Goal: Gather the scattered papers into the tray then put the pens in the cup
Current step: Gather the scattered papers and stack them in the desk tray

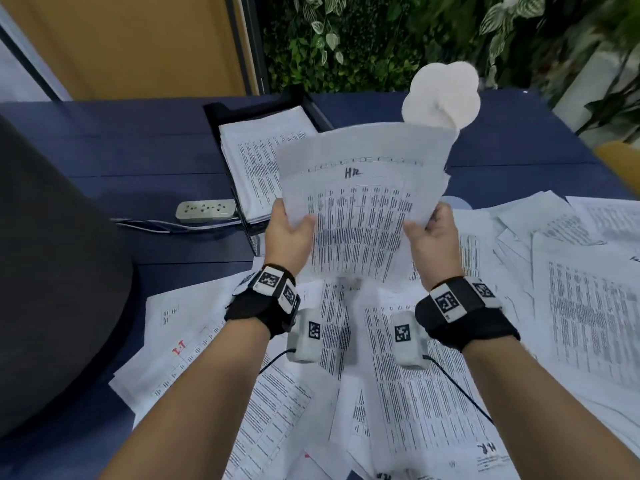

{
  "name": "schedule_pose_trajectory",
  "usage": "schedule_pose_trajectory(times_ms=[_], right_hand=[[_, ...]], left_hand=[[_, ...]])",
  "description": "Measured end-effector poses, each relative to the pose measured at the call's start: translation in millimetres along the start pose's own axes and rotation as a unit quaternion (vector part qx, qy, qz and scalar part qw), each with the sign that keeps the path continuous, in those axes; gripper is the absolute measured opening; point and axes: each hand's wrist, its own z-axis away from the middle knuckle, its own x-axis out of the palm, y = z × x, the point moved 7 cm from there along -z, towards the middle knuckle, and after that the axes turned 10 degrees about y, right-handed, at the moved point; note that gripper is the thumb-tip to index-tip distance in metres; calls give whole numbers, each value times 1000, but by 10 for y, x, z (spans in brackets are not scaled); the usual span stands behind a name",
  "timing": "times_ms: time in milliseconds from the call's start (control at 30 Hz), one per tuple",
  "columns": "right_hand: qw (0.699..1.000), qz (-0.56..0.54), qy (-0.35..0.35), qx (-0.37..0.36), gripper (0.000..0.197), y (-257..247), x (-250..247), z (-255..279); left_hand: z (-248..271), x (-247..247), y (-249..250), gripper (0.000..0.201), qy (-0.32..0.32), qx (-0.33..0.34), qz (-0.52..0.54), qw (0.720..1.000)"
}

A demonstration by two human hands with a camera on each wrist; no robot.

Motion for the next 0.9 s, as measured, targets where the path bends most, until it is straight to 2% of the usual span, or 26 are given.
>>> schedule_pose_trajectory(times_ms=[200, 300, 400, 467, 500, 567, 600, 633, 700, 800, 900], right_hand=[[1000, 11, -4, 24, 37, 122, -19, -25], [1000, 14, 0, 28, 36, 127, -16, -60], [999, 35, -3, 24, 33, 168, -12, -86], [999, 40, -6, 24, 32, 195, -15, -110], [999, 39, -17, 34, 36, 225, -2, -111], [995, 53, -48, 64, 44, 312, 36, -84], [993, 68, -59, 72, 47, 348, 50, -62], [992, 80, -60, 72, 48, 379, 48, -51], [993, 88, -47, 62, 42, 387, 6, -54], [989, 129, -33, 68, 27, 445, -117, -107], [985, 156, -19, 70, 36, 514, -256, -147]], left_hand=[[30, 18, -30, 29, -38, -23, -4, 999], [9, 20, -16, 29, -37, -31, 3, 999], [-8, 29, -45, 37, -46, -48, -11, 998], [-20, 33, -77, 32, -49, -55, -6, 997], [-11, 41, -96, 34, -49, -61, -4, 997], [12, 46, -181, 52, -51, -84, -3, 995], [41, 65, -181, 54, -55, -97, 1, 994], [68, 75, -158, 47, -57, -104, 3, 993], [92, 60, -107, 46, -39, -113, -11, 993], [61, -17, -60, 68, -15, -123, 4, 992], [-10, -72, 3, 75, -23, -148, 73, 986]])
